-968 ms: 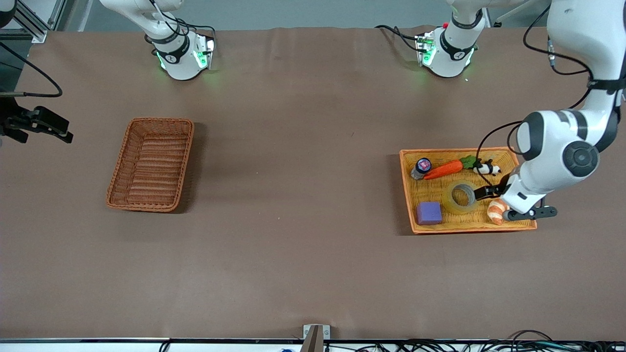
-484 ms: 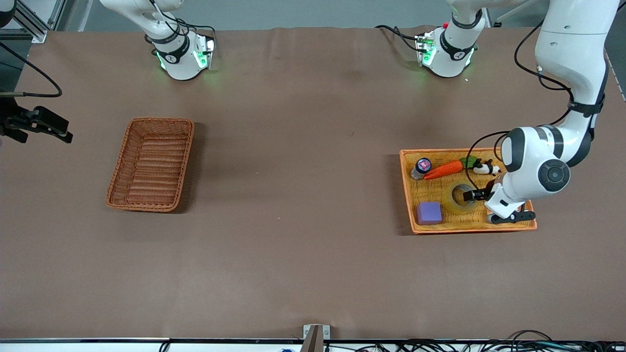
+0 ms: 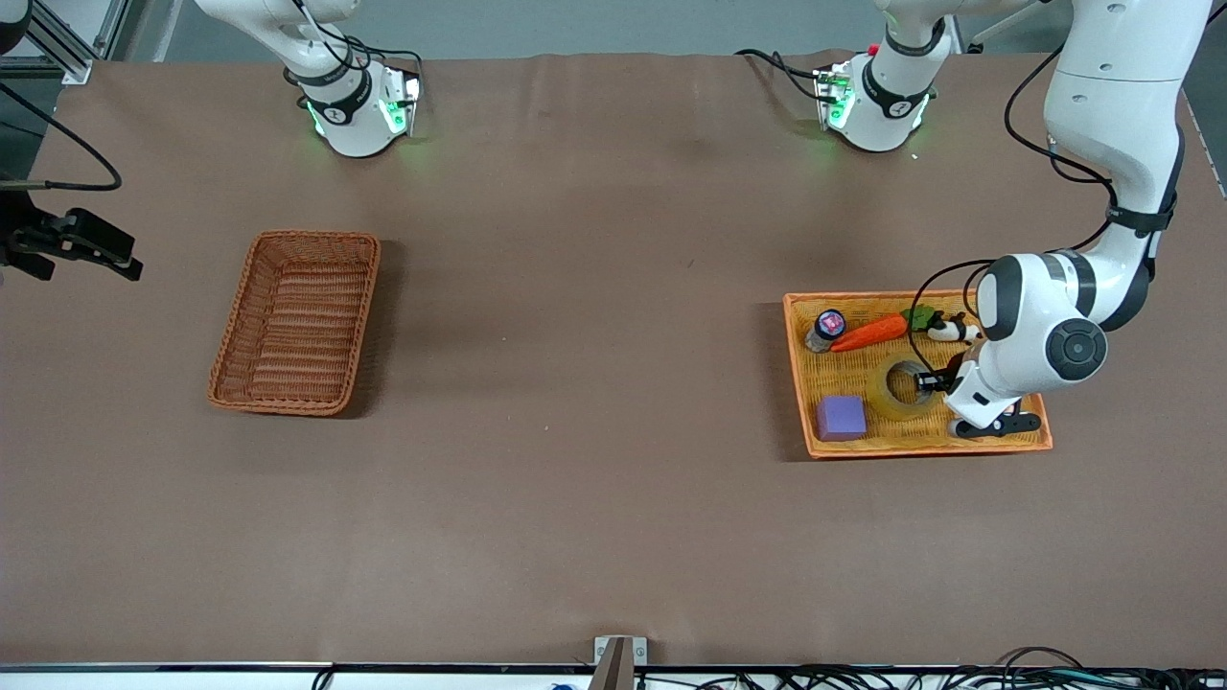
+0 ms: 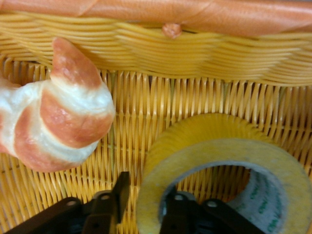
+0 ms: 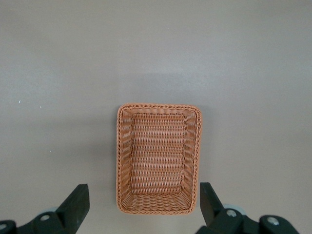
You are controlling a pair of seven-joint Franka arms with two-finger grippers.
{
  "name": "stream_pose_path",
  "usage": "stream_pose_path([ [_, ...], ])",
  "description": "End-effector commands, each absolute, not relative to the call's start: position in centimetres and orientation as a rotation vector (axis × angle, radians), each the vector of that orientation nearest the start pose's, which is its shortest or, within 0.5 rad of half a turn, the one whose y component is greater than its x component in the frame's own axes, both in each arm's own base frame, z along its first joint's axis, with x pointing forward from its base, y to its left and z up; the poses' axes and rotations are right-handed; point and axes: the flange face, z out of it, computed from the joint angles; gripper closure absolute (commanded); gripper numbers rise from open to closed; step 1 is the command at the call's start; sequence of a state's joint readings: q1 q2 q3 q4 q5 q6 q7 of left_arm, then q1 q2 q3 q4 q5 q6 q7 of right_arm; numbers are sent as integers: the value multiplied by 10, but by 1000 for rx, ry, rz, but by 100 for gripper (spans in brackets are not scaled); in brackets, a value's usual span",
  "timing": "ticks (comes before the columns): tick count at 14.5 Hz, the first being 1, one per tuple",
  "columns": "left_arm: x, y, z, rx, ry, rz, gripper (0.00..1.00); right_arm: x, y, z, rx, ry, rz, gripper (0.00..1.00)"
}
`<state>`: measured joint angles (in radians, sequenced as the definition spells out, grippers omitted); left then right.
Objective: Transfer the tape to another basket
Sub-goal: 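Reach the left gripper down over the yellow tape roll in the tray, then close the left gripper on the tape roll rim and lift it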
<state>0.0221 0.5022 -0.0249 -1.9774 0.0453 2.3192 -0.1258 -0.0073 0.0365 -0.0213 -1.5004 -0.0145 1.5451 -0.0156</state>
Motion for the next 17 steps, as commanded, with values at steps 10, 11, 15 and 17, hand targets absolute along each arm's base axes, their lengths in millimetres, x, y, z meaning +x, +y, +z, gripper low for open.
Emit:
stream_pose_path([
  [10, 635, -128, 404, -3116, 33, 267, 99, 559, -21, 636, -3136, 14, -8, 0],
  [11, 635, -161, 402, -3134, 28, 265, 99, 559, -21, 637, -3136, 14, -10, 0],
  [15, 604, -302, 366, -3148, 91, 352, 99, 559, -21, 637, -3136, 14, -10, 0],
  [17, 585, -367, 340, -3142, 105, 382, 99, 559, -21, 637, -3136, 14, -10, 0],
])
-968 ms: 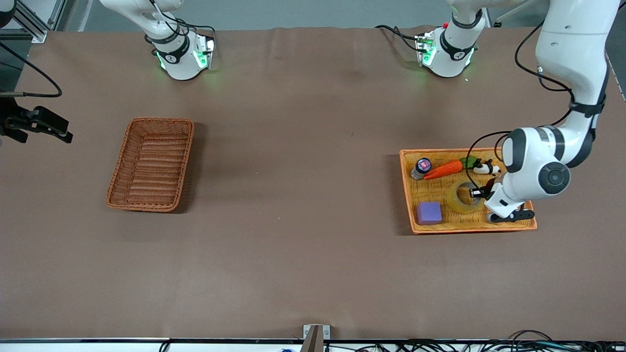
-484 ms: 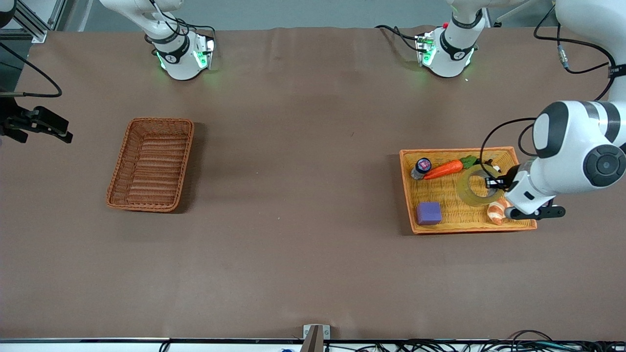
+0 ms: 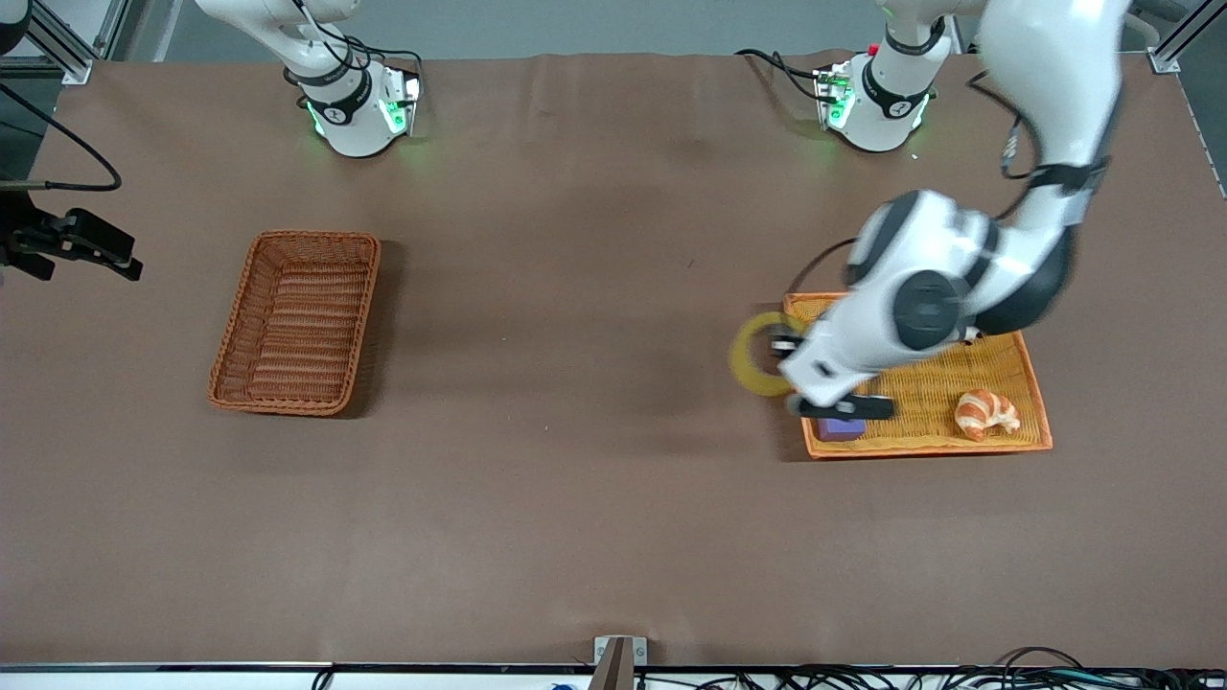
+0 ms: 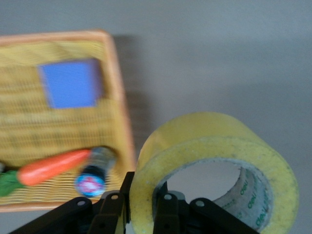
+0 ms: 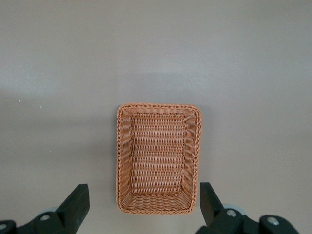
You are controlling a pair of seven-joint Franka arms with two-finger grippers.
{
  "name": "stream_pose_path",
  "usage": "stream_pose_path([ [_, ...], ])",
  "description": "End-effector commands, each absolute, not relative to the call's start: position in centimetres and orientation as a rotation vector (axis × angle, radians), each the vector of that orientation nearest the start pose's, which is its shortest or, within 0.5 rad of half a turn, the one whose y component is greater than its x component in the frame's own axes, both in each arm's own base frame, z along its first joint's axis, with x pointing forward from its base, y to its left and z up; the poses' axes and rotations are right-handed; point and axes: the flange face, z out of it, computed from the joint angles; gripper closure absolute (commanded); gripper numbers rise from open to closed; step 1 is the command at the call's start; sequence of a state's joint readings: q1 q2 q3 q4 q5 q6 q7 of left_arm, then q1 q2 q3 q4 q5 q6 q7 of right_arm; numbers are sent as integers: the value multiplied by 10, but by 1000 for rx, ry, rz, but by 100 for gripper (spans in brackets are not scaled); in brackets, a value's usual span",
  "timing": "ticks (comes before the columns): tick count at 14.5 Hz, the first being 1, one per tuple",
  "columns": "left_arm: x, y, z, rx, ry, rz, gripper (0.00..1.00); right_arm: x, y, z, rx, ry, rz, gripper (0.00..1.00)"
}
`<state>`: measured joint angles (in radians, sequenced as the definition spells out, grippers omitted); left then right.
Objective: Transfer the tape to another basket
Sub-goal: 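Carry the tape roll with the left gripper toward the table middle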
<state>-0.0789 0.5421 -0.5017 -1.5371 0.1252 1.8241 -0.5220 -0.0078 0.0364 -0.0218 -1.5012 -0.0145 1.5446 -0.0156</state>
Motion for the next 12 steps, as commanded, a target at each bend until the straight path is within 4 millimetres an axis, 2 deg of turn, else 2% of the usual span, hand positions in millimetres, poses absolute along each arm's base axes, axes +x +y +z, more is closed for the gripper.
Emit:
stream_pose_path([
  [1, 576, -401, 326, -3149, 96, 386, 99, 559, -21, 637, -3136, 14, -10, 0],
  [3, 557, -458, 303, -3191, 87, 335, 99, 559, -21, 637, -3136, 14, -10, 0],
  [5, 543, -493, 297, -3256, 108, 260, 97, 559, -21, 637, -3136, 14, -10, 0],
  [7, 527, -533, 278, -3285, 171, 260, 93, 559, -21, 637, -3136, 14, -10, 0],
  [9, 525, -561, 250, -3267, 187, 201, 88, 559, -21, 636, -3136, 14, -8, 0],
  [10, 517, -574, 231, -3244, 214, 161, 86, 559, -22, 636, -3136, 17, -10, 0],
  [12, 511, -579, 222, -3229, 231, 126, 81, 559, -22, 636, -3136, 17, -10, 0],
])
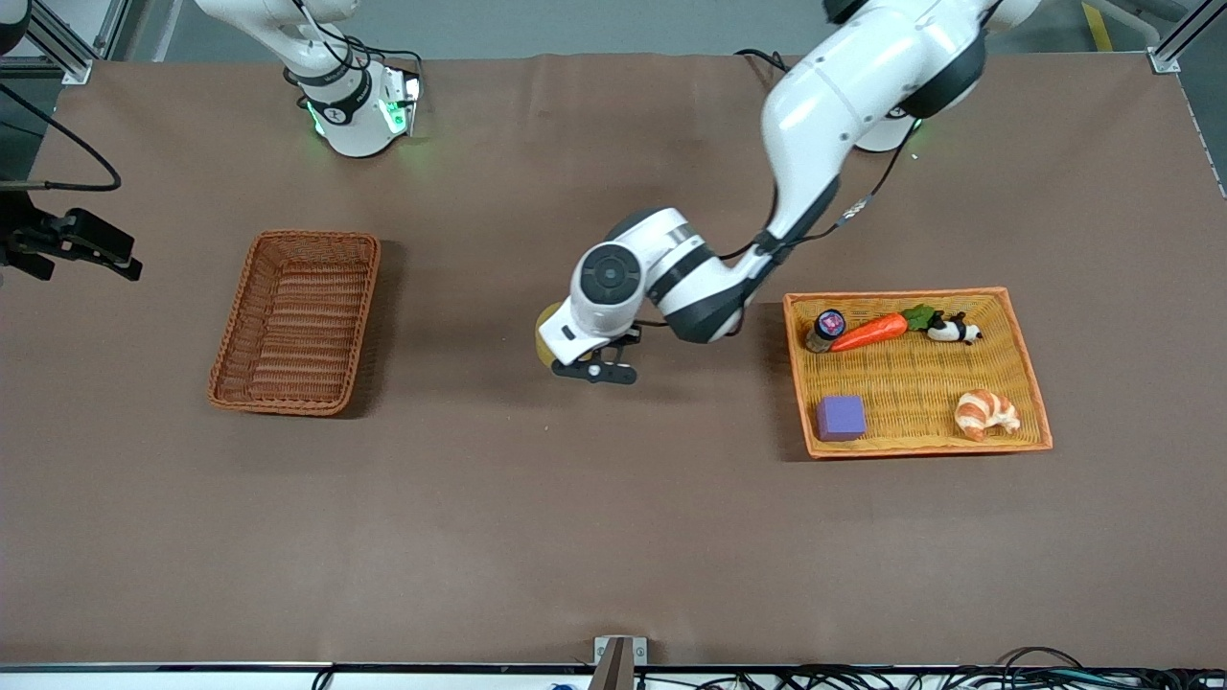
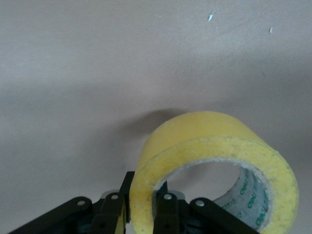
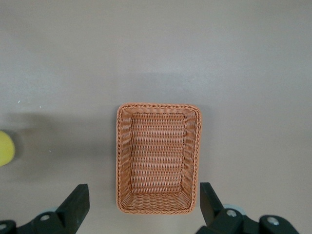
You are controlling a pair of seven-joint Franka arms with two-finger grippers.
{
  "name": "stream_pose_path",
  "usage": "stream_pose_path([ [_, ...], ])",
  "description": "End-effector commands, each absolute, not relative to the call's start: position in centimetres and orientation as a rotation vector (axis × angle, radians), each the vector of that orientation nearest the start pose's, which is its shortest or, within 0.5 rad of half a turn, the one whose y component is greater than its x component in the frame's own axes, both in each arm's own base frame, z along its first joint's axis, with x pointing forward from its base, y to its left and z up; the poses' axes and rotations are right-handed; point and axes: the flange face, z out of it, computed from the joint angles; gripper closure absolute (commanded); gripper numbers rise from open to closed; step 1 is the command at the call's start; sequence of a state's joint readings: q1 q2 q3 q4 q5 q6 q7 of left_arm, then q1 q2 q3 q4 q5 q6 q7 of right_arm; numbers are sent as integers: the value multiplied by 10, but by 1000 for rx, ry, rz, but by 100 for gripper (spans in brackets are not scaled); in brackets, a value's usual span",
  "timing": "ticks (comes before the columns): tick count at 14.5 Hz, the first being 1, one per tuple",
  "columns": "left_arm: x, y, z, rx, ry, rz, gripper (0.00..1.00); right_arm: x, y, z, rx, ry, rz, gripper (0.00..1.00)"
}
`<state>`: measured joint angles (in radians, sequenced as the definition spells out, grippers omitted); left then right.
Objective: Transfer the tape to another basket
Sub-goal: 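Carry the tape roll with the left gripper toward the table middle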
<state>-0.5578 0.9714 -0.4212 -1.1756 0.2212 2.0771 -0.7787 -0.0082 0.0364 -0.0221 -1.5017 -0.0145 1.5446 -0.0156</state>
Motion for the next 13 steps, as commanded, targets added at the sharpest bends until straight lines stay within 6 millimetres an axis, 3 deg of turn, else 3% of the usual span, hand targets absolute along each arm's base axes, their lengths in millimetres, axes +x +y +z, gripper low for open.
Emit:
stream_pose_path([
  [1, 507, -581, 211, -3226, 237, 148, 79, 559, -22, 636, -3136, 17, -10, 0],
  [3, 501, -585, 202, -3219, 247, 167, 72, 560, -22, 636, -3136, 14, -12, 0],
  [4, 500, -585, 201, -3216, 248, 168, 59, 560, -20, 636, -3136, 12, -15, 0],
  [6, 500, -583, 202, -3208, 241, 173, 45, 561, -18, 635, -3136, 12, -15, 0],
  [7, 504, -578, 208, -3204, 229, 180, 30, 561, -15, 635, -3134, 7, -17, 0],
  [8, 507, -576, 224, -3201, 219, 174, 8, 562, -12, 635, -3134, 7, -24, 0],
  [9, 511, -572, 238, -3193, 183, 170, 0, 563, -4, 635, -3119, -3, -27, 0],
  [11, 533, -545, 286, -3202, 91, 159, 0, 564, 18, 633, -3090, -20, -25, 0],
  [13, 541, -513, 328, -3163, 58, 228, 0, 575, 70, 618, -3081, 77, -38, 0],
])
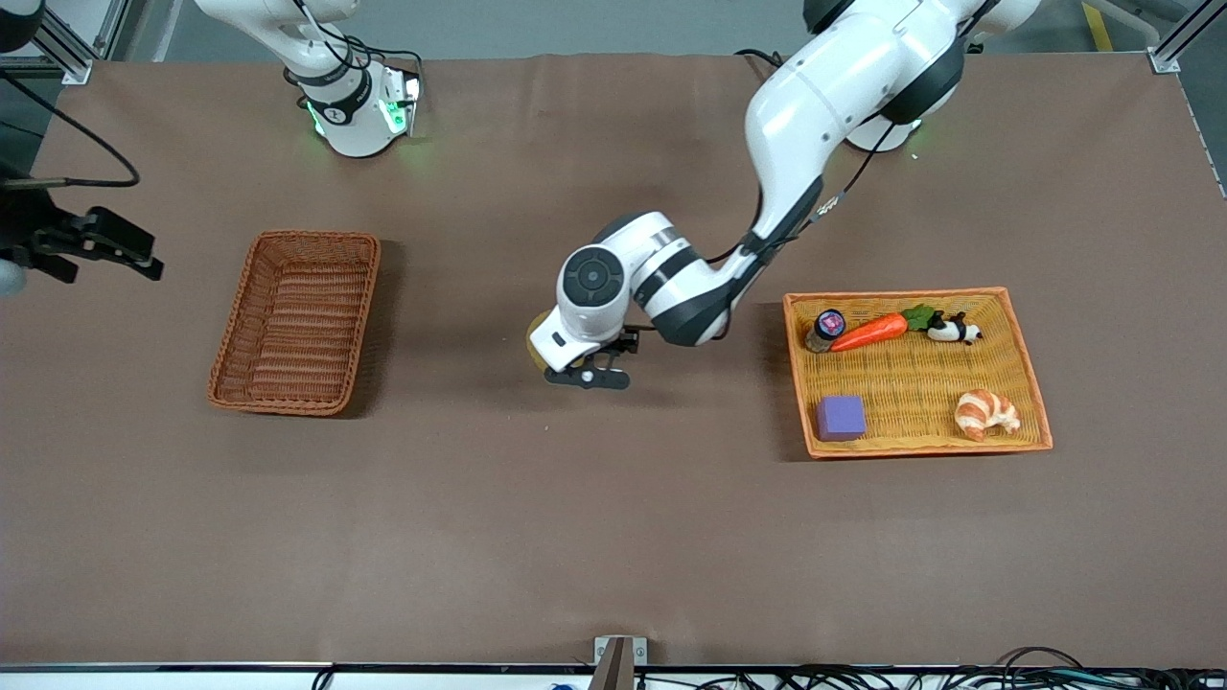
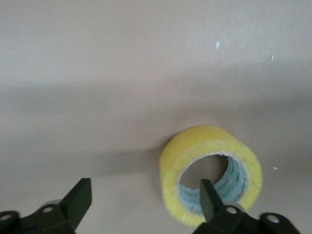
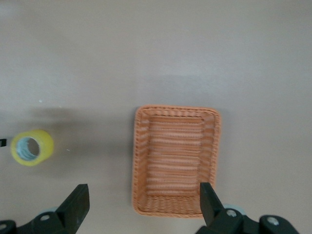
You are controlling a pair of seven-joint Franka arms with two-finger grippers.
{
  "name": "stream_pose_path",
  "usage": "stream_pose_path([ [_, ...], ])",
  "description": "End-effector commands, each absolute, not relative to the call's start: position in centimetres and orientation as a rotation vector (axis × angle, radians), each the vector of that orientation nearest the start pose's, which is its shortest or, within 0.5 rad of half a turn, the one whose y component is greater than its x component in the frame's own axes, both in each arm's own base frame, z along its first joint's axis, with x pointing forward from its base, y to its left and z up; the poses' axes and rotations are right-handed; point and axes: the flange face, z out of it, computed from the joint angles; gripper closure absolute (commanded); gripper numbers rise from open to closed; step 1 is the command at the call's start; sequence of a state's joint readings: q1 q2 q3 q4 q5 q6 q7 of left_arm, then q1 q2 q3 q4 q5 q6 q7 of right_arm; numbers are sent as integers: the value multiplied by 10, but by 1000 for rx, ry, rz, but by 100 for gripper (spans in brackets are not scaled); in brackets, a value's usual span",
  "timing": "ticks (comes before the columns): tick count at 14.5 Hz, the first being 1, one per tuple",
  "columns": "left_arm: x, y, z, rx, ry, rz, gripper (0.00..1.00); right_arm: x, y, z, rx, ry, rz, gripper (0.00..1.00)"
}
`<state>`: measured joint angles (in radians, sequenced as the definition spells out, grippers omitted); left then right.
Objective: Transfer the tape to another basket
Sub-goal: 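Carry the tape roll with the left gripper toward the table middle, then set the tape down with the left gripper while the right gripper approaches, then grasp the tape with the right gripper while the left gripper withdraws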
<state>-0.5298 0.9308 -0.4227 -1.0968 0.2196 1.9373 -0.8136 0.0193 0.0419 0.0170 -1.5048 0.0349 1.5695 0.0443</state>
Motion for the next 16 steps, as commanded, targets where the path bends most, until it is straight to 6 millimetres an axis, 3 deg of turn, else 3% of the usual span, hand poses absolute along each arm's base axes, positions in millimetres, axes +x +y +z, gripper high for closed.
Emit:
stream_pose_path([
  [1, 550, -491, 343, -3131, 51, 246, 0, 579, 98, 610, -3073, 106, -43, 0],
  [3, 559, -461, 366, -3117, 50, 222, 0, 588, 165, 580, -3049, 91, -45, 0],
  [4, 570, -435, 377, -3115, 23, 205, 0, 591, 192, 562, -3042, 62, -27, 0],
  [7, 578, -367, 404, -3086, 39, 152, 0, 598, 261, 487, -3021, -77, 51, 0],
  [10, 590, -303, 447, -3108, 9, 57, 0, 581, 313, 403, -3060, -90, 13, 0],
  [12, 598, -269, 478, -3164, -39, 39, 0, 559, 348, 349, -3098, -165, -8, 0],
  [15, 601, -209, 536, -3121, -180, -123, 0, 539, 379, 275, -3157, -251, 48, 0],
  [16, 599, -192, 557, -3112, -205, -176, 0, 533, 387, 261, -3167, -271, 60, 0],
])
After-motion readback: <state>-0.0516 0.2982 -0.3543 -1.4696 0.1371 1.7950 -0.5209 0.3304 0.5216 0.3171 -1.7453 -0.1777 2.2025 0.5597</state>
